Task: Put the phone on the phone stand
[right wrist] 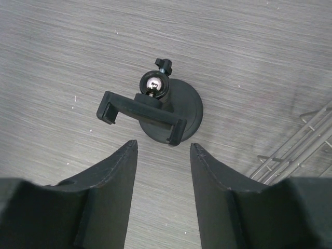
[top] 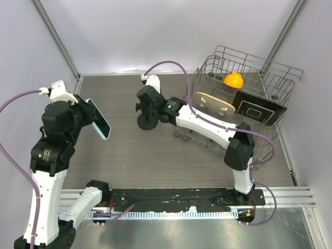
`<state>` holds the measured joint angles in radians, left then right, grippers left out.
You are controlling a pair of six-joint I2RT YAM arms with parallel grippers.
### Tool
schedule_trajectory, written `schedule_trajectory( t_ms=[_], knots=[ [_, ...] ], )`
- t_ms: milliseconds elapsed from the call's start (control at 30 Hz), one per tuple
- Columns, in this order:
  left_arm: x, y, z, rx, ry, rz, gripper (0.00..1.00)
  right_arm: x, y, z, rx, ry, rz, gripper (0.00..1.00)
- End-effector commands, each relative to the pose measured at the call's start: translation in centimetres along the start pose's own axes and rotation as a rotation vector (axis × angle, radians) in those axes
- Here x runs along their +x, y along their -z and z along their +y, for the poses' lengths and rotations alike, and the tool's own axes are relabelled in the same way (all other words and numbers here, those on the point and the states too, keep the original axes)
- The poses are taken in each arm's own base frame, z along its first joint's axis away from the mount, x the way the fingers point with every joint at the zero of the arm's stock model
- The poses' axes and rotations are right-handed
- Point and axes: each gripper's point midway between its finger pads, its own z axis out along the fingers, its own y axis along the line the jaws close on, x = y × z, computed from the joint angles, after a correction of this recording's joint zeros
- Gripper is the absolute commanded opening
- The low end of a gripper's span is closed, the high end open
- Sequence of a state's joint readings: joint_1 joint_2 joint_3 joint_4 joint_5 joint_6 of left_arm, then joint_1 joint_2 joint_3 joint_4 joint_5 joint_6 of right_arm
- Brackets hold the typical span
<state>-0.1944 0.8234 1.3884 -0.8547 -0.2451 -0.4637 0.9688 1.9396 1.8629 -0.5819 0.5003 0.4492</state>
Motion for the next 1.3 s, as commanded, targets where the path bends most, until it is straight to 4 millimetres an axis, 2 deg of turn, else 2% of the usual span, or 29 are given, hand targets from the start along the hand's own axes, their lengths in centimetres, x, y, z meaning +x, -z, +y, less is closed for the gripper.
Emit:
schedule_trajectory(
  t_ms=[0,100,833,1267],
  knots=[
    [-2.4,0.4,-1.4,0.068,0.027,-0.095,0.00,-2.9,0.6,0.1,0.017,-0.053,-0.092,0.45],
    [-2.5,0.5,-1.5,0.076,0.028,-0.098,0.00,-2.7,0.3,0.3,0.009,-0.049,-0.084,0.39],
    [-2.1,0.9,-1.6,0.088,0.022,-0.084,0.00,-1.1,-1.0,0.2,0.057,0.015,-0.013,0.39],
    [-1.8,1.0,-1.5,0.088,0.012,-0.079,0.00,-0.3,-1.8,-0.2,0.064,0.018,0.012,0.34]
  ],
)
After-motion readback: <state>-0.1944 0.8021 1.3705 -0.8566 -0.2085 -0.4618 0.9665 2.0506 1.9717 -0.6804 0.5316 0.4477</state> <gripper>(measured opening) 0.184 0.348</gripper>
